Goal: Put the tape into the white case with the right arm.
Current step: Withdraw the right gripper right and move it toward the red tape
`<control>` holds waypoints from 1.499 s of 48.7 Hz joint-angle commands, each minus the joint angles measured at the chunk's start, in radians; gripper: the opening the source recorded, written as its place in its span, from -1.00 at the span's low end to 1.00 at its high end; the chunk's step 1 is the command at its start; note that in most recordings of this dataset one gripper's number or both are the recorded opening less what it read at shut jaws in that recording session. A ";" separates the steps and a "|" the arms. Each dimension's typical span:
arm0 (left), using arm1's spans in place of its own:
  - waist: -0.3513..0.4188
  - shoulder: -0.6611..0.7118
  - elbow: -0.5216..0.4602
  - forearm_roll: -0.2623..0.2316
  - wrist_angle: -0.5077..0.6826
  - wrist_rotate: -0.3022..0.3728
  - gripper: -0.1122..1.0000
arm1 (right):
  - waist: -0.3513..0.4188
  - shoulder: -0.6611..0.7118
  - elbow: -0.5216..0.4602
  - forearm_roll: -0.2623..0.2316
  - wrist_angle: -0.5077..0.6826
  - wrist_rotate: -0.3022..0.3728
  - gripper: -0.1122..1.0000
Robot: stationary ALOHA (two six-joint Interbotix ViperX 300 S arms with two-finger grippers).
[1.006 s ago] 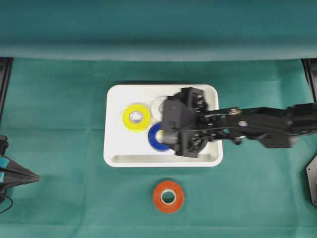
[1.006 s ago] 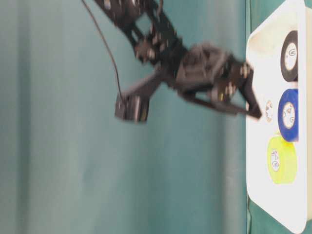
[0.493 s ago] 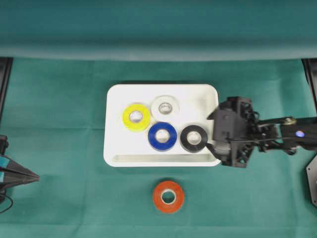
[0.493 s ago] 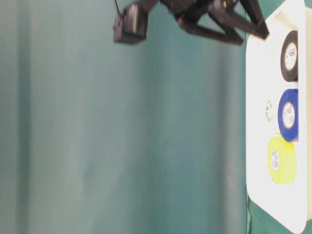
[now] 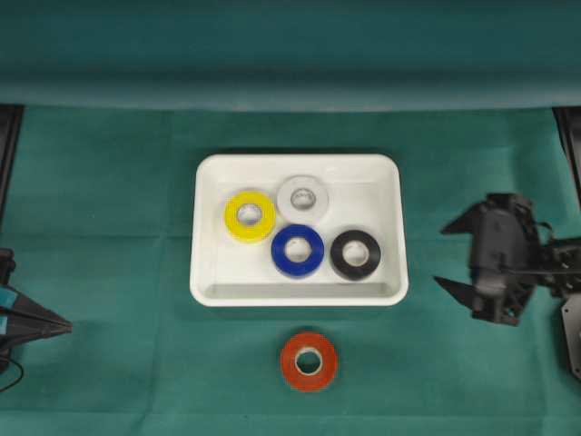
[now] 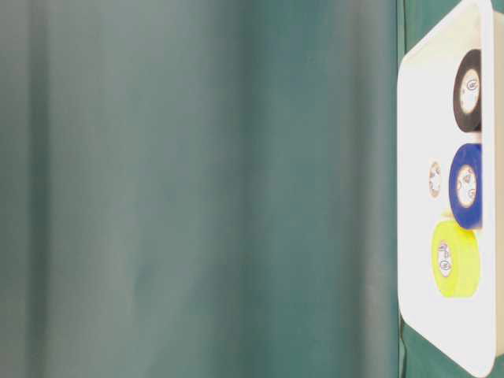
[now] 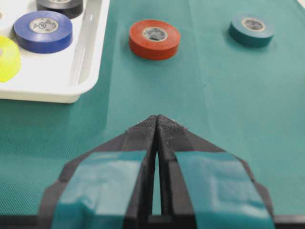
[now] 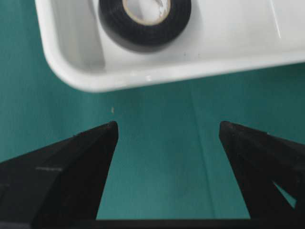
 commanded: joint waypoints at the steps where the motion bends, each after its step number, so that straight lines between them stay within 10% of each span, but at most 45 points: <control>1: 0.003 0.018 -0.014 -0.002 -0.009 0.000 -0.80 | 0.000 -0.066 0.026 0.003 -0.003 0.002 0.53; 31: 0.003 0.018 -0.014 -0.002 -0.009 0.000 -0.80 | 0.021 -0.219 0.118 0.035 -0.034 0.003 0.52; 59: 0.003 0.018 -0.014 -0.002 -0.009 0.000 -0.80 | 0.377 -0.224 0.130 0.086 -0.026 0.003 0.52; 73: 0.003 0.018 -0.014 -0.002 -0.009 0.000 -0.80 | 0.422 -0.221 0.132 0.095 -0.008 0.003 0.52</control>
